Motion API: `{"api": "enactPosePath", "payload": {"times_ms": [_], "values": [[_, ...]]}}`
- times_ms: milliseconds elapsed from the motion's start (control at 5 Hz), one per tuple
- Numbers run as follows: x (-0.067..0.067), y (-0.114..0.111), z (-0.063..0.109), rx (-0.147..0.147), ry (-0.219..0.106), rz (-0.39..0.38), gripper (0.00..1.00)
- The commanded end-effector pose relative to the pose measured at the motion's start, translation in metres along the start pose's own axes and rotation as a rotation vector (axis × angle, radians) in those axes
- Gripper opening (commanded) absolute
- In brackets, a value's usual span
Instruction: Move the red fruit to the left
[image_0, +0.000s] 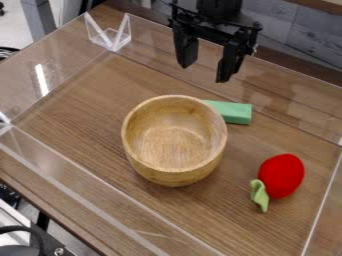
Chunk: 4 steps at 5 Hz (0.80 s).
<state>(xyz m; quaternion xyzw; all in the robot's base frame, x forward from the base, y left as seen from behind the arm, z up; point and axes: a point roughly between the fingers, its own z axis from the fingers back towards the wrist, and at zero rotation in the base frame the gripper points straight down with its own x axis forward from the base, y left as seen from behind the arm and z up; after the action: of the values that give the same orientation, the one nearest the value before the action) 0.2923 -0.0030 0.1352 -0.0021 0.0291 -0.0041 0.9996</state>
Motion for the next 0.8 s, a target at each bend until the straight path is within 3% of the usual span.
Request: {"api": "enactPosePath", "payload": {"times_ms": [0,200,600], "values": [[-0.011,-0.012,-0.009,-0.004,0.024,-0.052,1.0],[-0.023,-0.049,-0.017,-0.017,0.028,-0.159,1.0],[-0.032,-0.092,-0.021,-0.045,-0.014,-0.102,1.0]]}}
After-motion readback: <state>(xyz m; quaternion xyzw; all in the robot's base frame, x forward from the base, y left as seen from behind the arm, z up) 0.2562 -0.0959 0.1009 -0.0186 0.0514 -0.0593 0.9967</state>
